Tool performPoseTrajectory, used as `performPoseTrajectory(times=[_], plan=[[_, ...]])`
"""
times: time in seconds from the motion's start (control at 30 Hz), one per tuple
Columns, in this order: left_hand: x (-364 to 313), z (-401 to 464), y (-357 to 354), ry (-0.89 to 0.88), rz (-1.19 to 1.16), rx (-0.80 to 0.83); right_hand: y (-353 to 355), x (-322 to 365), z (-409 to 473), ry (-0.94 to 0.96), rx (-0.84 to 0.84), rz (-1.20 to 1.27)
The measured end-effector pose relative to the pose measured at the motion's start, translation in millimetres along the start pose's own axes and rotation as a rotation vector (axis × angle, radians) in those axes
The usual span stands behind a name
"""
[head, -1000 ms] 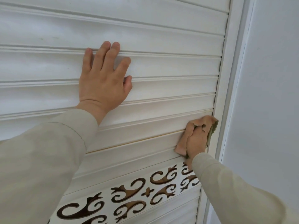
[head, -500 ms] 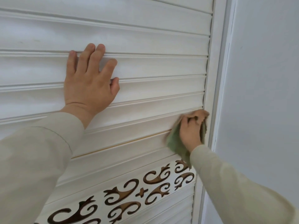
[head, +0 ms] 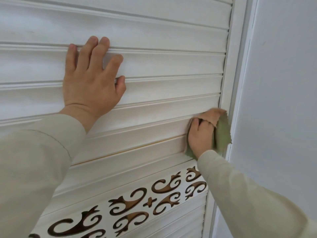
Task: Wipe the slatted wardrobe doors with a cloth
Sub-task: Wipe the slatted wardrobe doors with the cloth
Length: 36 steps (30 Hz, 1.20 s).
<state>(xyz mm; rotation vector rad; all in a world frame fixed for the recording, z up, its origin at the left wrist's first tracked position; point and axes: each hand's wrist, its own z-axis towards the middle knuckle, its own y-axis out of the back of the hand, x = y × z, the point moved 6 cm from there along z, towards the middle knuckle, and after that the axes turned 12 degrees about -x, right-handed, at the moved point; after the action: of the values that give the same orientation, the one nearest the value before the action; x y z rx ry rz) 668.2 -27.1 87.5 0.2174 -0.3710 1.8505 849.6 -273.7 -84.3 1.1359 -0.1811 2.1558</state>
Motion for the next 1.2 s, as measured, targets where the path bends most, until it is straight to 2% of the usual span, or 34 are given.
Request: performPoseTrajectory(times=[0.13,0.4,0.5,0.6,0.73,0.87,0.93,1.03,1.2], plan=[[1,-1,-1,0.004,0.006,-0.012,1,-6,-21,0.090,0.078,-0.054],[1,-2,-1,0.003,-0.002,-0.045,5,47,53,0.283,-0.056,0.013],[1,-1,0,0.001,-0.003,-0.031,-8,10,26,0.179,-0.037,0.024],[1,0,-1,0.004,0.006,-0.017,-21,-39,-27,-0.021,0.096,-0.051],[-1,0,-1,0.003,0.008,0.000,-16,-56,-52,-0.041,0.117,-0.129],[0,0,0,0.008,0.012,0.008,-2,-50,-28,0.118,-0.050,-0.079],[1,0,0,0.009,0.007,0.014,0,-55,-19,0.114,-0.089,-0.082],[0,0,0,0.005,0.008,0.015,1,-54,-22,0.166,-0.112,-0.126],[1,0,0,0.010,0.002,0.020,2,-25,-63,0.457,-0.026,-0.124]])
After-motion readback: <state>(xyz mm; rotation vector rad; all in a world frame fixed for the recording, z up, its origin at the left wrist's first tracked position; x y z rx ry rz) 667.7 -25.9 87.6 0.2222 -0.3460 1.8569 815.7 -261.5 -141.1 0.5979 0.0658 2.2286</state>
